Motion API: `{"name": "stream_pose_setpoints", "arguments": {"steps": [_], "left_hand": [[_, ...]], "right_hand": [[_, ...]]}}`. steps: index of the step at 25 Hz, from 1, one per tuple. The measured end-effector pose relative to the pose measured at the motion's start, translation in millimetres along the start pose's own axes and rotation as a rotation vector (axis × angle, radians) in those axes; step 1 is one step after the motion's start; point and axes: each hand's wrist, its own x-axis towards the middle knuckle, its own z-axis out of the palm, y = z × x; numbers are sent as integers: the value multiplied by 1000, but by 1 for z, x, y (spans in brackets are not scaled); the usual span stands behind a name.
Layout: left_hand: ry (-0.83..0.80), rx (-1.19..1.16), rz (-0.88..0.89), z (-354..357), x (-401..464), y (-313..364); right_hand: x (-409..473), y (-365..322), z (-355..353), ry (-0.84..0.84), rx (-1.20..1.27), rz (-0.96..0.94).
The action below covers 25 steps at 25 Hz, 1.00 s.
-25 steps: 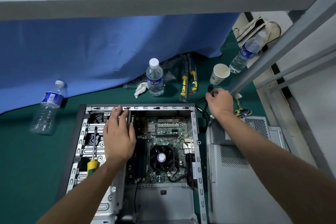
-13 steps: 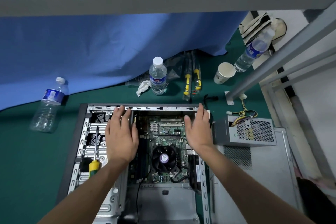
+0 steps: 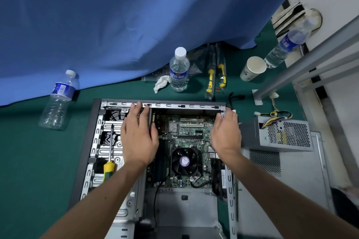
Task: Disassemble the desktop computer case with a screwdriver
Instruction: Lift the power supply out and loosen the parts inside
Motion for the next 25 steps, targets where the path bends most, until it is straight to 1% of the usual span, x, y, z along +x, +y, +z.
{"name": "stream_pose_setpoints", "arguments": {"steps": [8, 14, 25], "left_hand": [[1, -16, -3, 0, 0, 0], [9, -12, -6, 1, 0, 0], [5, -1, 12, 1, 0, 0]], "right_hand": [[1, 2, 0, -16, -22, -26], [1, 3, 0, 6, -22, -59], [1, 1, 0, -12, -51, -35]]}}
